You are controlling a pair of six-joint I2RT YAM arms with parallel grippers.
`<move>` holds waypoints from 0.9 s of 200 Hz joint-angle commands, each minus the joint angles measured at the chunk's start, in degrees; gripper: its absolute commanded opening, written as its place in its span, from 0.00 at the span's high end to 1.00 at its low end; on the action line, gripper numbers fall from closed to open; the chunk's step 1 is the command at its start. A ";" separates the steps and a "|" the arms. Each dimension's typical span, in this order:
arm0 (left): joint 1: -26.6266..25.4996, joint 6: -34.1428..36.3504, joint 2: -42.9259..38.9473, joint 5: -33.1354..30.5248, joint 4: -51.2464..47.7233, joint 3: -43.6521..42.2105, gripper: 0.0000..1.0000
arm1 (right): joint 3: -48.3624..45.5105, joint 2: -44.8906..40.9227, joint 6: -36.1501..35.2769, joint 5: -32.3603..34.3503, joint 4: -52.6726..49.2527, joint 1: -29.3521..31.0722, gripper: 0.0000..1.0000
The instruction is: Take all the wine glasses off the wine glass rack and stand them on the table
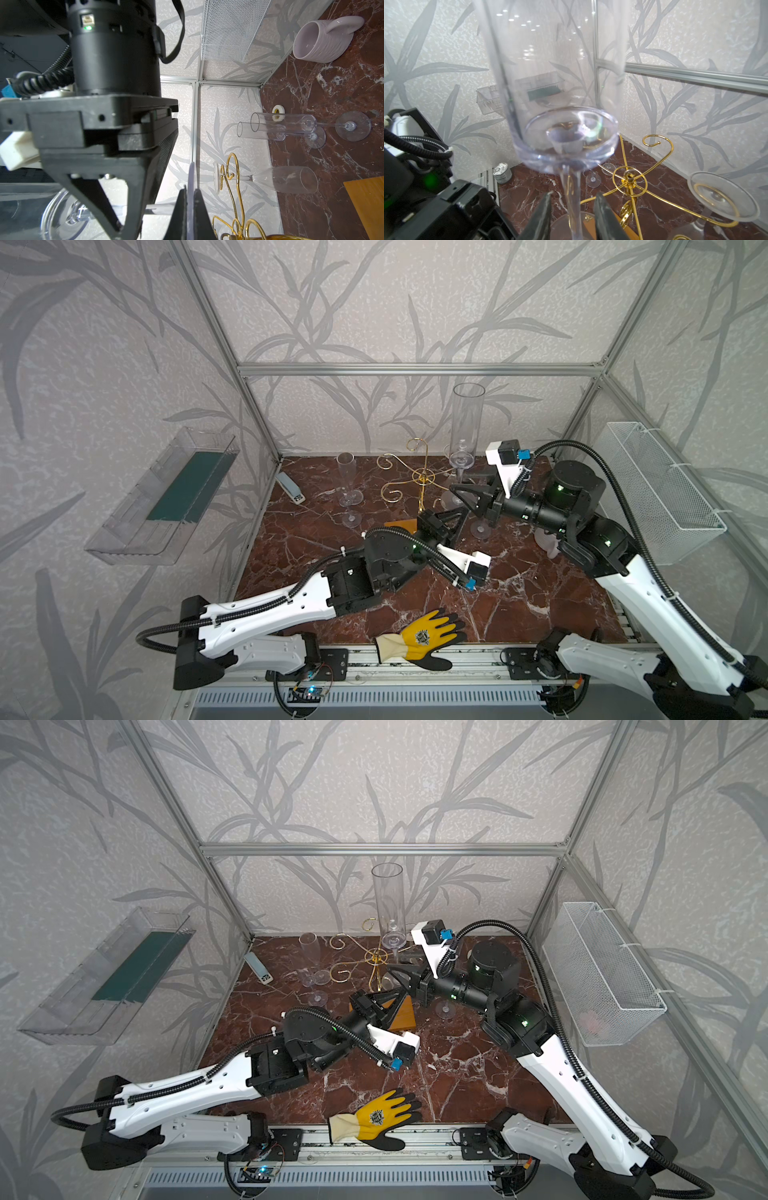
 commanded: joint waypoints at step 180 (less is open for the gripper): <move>-1.92 -24.06 -8.42 0.93 -5.47 3.66 0.49 | -0.84 -1.10 -6.56 4.03 3.03 0.47 1.00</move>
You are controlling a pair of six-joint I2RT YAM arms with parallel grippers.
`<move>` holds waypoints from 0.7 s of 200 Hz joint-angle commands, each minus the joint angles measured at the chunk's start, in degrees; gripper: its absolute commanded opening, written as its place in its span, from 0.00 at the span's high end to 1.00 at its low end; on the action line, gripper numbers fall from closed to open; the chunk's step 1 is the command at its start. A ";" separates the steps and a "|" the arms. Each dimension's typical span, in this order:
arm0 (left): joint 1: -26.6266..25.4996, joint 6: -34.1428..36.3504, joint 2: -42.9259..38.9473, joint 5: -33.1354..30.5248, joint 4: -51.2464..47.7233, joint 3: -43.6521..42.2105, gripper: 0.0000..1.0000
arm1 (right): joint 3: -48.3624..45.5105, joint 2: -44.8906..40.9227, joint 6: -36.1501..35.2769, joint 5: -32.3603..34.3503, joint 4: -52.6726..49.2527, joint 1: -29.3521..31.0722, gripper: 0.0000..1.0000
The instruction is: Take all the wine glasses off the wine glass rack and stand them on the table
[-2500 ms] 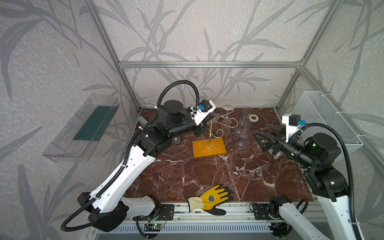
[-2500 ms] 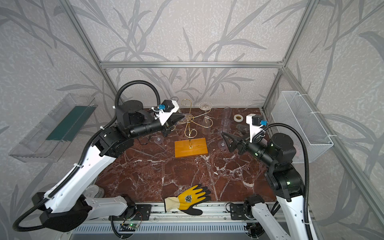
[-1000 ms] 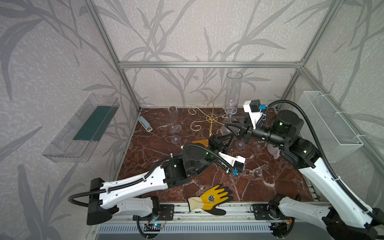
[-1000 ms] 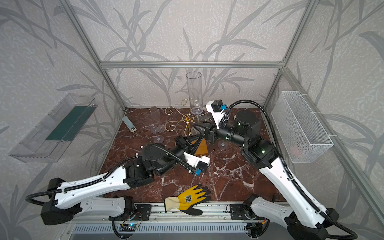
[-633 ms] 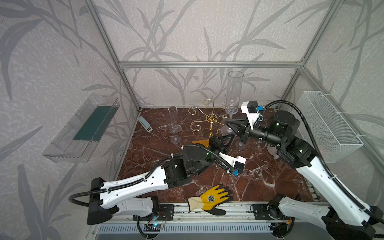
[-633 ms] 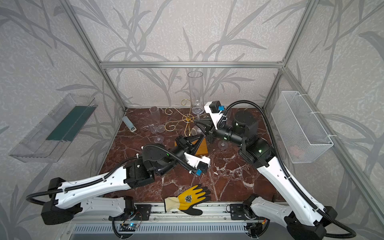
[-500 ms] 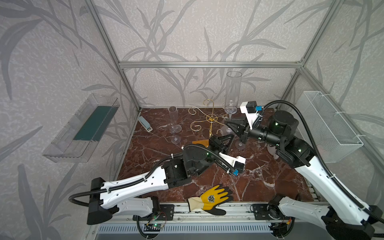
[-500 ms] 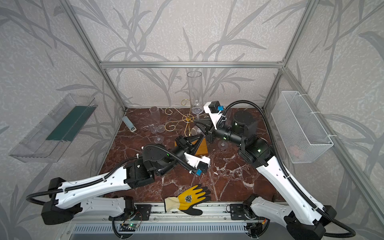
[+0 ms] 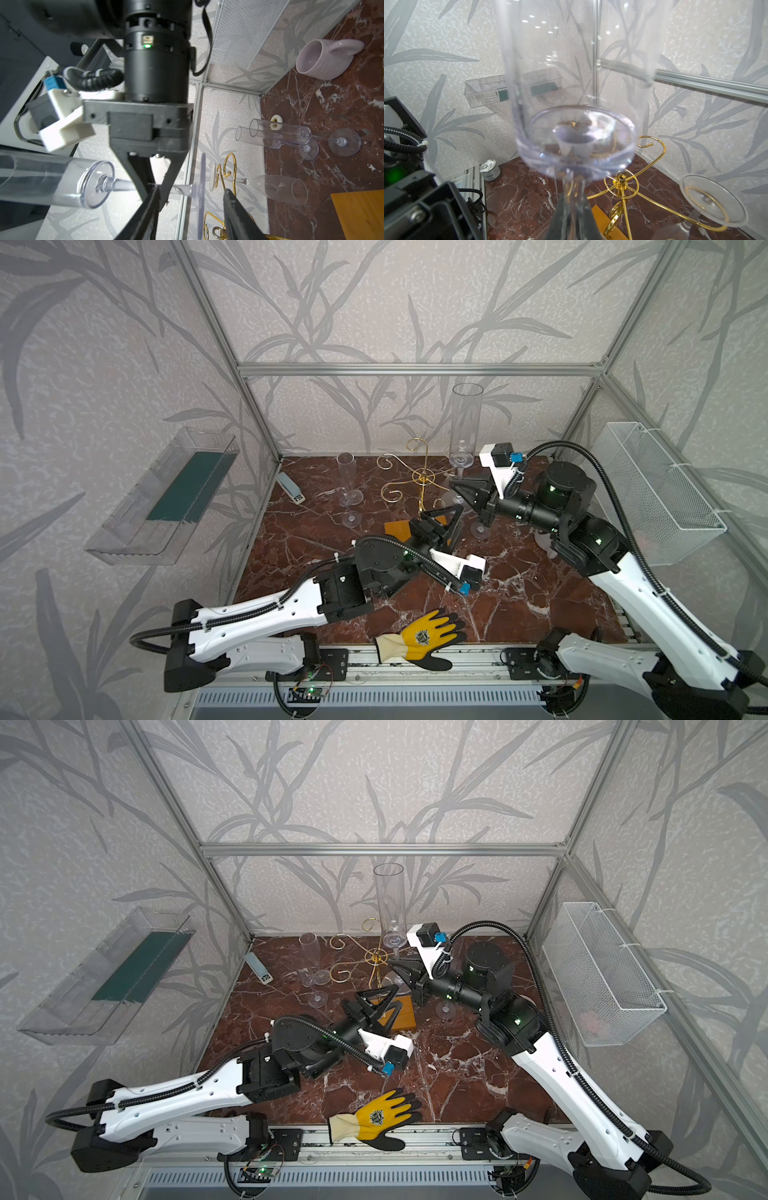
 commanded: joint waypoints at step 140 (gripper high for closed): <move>31.22 -86.10 0.09 52.41 -20.68 29.43 0.44 | -9.64 -6.10 1.53 -8.39 10.01 2.89 1.00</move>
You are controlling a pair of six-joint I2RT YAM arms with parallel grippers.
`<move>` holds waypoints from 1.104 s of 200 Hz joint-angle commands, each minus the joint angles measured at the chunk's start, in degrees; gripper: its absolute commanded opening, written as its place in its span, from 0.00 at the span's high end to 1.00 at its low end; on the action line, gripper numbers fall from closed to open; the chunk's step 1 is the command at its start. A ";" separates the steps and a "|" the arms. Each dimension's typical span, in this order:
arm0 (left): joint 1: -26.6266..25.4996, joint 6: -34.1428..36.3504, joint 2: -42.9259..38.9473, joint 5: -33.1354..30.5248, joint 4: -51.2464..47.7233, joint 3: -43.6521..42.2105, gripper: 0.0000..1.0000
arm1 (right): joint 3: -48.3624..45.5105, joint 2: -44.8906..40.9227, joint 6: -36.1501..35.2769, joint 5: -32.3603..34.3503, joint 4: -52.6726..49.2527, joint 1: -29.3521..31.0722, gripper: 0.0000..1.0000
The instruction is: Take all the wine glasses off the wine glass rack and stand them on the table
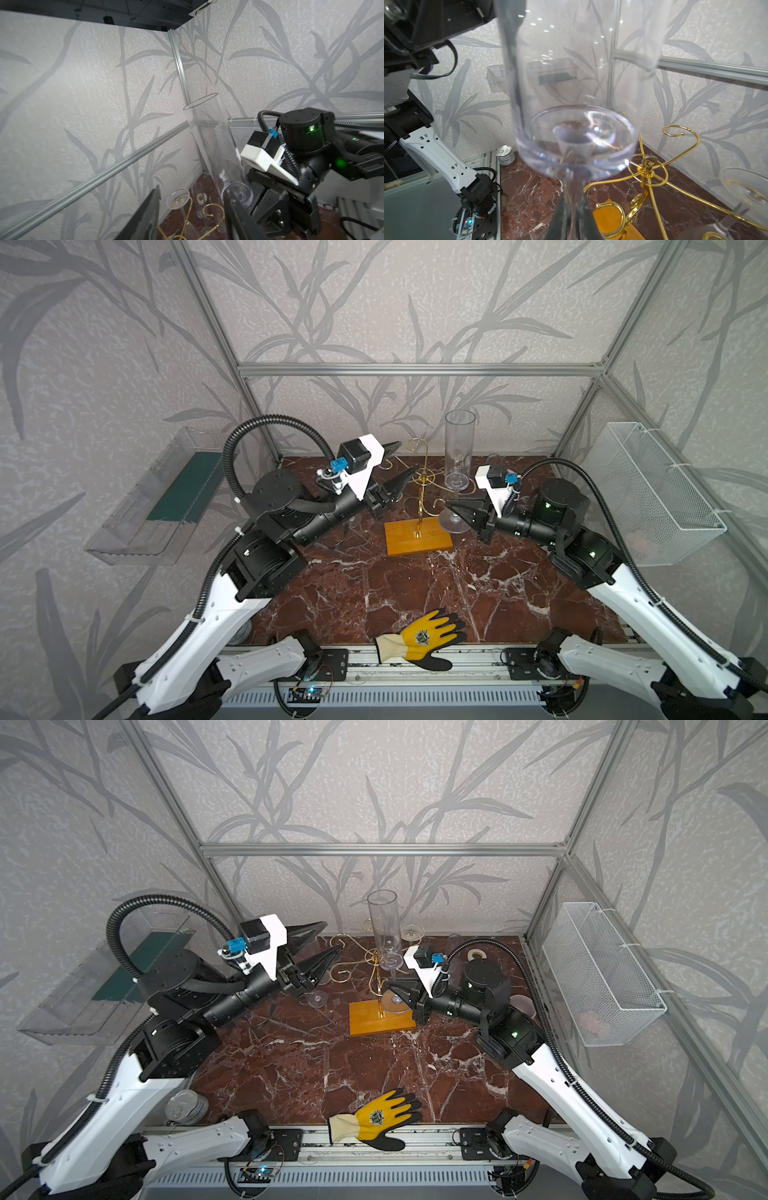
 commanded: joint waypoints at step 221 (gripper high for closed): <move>6.34 -30.32 15.79 34.61 11.71 9.66 0.43 | 1.35 0.49 -0.92 -0.45 2.15 7.46 1.00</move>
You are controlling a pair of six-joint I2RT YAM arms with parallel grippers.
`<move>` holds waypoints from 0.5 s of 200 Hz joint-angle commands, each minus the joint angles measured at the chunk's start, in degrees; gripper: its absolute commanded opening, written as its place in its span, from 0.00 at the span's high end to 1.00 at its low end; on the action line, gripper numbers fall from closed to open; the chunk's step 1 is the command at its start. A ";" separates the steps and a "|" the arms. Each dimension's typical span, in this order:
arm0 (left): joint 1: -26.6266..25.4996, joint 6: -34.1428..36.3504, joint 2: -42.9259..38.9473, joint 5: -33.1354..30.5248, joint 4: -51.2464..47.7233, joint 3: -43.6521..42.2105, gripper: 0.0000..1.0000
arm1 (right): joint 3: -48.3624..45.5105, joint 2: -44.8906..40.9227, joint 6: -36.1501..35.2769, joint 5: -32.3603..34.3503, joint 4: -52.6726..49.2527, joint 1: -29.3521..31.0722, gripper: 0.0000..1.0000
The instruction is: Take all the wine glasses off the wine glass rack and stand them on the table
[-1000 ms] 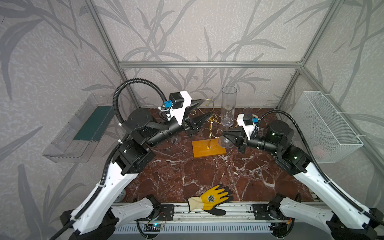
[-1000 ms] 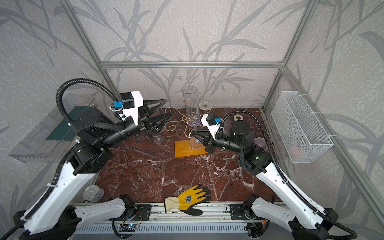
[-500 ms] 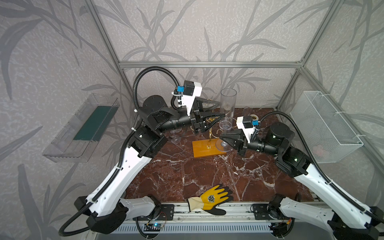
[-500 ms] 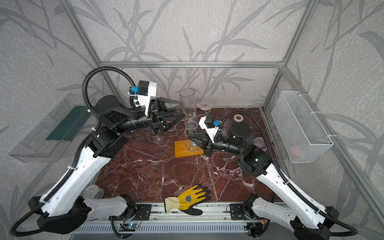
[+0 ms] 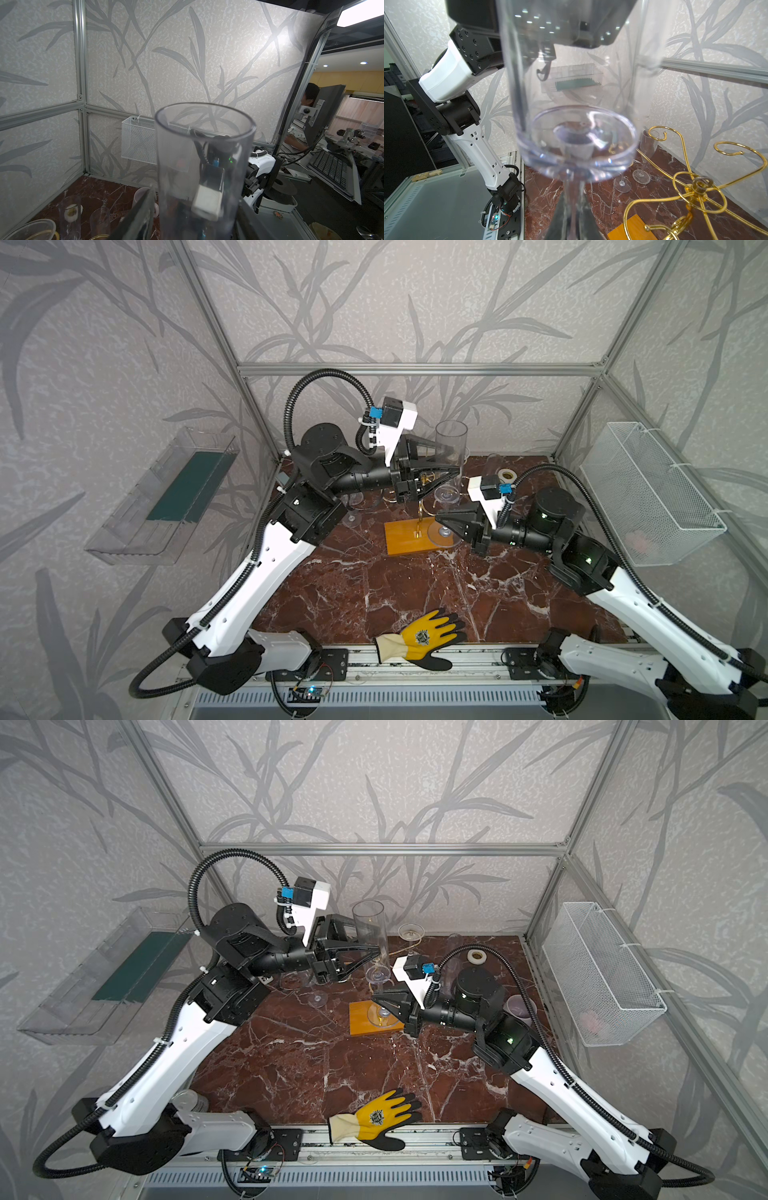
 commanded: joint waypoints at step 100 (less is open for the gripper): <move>0.26 -0.98 -1.97 0.23 4.53 -2.34 0.76 | 1.67 0.22 -2.55 2.96 0.27 1.96 0.70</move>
